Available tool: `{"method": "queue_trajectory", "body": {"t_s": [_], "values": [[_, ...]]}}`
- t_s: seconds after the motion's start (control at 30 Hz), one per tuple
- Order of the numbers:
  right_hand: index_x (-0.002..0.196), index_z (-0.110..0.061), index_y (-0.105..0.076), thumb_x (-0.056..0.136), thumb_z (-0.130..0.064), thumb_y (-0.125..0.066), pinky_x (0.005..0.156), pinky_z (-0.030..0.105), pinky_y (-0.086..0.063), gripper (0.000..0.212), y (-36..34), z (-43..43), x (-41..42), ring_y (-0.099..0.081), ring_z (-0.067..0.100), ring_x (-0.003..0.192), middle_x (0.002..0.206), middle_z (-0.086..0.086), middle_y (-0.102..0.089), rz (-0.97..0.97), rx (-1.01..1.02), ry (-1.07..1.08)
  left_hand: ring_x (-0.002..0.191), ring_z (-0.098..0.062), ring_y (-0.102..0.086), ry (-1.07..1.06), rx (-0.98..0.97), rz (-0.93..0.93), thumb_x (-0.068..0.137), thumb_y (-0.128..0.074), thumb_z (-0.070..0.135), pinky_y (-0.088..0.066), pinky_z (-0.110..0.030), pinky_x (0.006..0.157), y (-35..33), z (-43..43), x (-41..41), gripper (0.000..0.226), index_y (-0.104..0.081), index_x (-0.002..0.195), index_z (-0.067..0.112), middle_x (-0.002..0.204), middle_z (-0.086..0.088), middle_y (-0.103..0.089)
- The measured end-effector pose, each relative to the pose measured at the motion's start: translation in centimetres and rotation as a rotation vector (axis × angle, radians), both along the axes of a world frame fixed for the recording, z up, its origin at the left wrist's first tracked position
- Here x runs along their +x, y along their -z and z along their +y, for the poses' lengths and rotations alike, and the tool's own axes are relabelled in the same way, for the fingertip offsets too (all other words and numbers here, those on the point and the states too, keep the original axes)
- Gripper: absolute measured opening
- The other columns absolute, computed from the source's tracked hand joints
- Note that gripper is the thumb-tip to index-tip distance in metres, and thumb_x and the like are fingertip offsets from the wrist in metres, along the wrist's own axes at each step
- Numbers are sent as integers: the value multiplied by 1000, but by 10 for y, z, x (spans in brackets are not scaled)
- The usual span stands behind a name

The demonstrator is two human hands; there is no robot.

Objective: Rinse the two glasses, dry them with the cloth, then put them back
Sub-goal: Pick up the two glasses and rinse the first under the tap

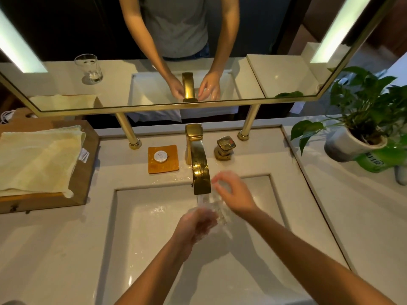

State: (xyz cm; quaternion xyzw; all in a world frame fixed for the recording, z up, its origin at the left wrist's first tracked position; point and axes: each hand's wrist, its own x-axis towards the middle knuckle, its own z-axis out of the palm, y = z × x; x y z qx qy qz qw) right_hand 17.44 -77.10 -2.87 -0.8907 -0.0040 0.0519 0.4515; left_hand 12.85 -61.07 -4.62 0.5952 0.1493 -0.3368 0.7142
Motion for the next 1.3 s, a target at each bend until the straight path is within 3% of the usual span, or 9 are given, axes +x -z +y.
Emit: {"method": "queue_trajectory", "body": {"t_s": [0.1,0.23,0.47,0.77,0.93,1.07,1.13,1.2,1.3], "values": [[119,-24,-60,95,-19,-56,106,36,-41,25,-25,-18,46,-43,15,127,134,-2,-51,-154,-252,-28,51,-10,-42,-57,-84,67,70,-73,27,-33,-21,45,3,-1,4,17,-68,80,14,69,-6,-56],[140,-26,-45,89,-13,-63,109,46,-39,56,-50,-25,101,-33,29,140,155,4,-32,-12,-589,-226,56,-10,-53,-103,-102,151,71,-70,34,-37,-19,47,5,3,7,36,-70,94,7,77,-7,-68],[140,-23,-47,90,-6,-59,95,42,-53,54,-53,-14,127,-59,30,116,135,11,-56,11,-914,-361,75,-15,-66,-195,-338,280,96,-45,33,-51,-21,54,15,6,7,38,-66,107,3,89,-8,-72],[114,-12,-60,94,-28,-58,81,40,-55,25,-48,-12,127,-63,28,95,103,9,-66,-70,-995,-282,61,-13,-70,-344,-386,450,96,-47,27,-51,-19,46,28,1,2,28,-64,95,5,76,-4,-75],[139,-19,-45,95,-27,-55,83,37,-54,45,-35,-16,113,-60,29,106,131,13,-53,-46,-792,-169,53,-11,-69,-469,-389,525,95,-50,29,-50,-16,41,29,-2,-3,30,-67,89,6,67,-4,-73],[145,-24,-38,92,-21,-60,108,40,-42,58,-9,-7,57,-29,29,142,163,1,8,6,-503,-163,45,-9,-66,-548,-390,562,93,-53,35,-49,-16,37,20,-6,-6,30,-67,84,9,57,-3,-71],[139,-21,-47,93,-22,-59,114,41,-35,48,-5,-1,23,-26,18,142,161,3,-12,38,-317,-193,41,-8,-64,-554,-404,566,92,-55,37,-48,-16,35,14,-8,-10,29,-65,83,11,51,-2,-68],[137,-18,-49,97,-29,-54,104,43,-45,42,-11,4,-6,-46,20,130,143,7,-46,236,-99,-258,45,-11,-66,-533,-448,567,89,-59,36,-51,-19,37,7,-9,-14,24,-65,91,13,57,-4,-70],[140,-25,-39,89,-38,-66,86,32,-54,59,-30,6,-38,-56,20,116,131,2,-53,481,115,-396,62,-20,-71,-458,-511,579,80,-65,34,-59,-27,56,-7,-9,-19,34,-68,95,5,79,-14,-74]]}}
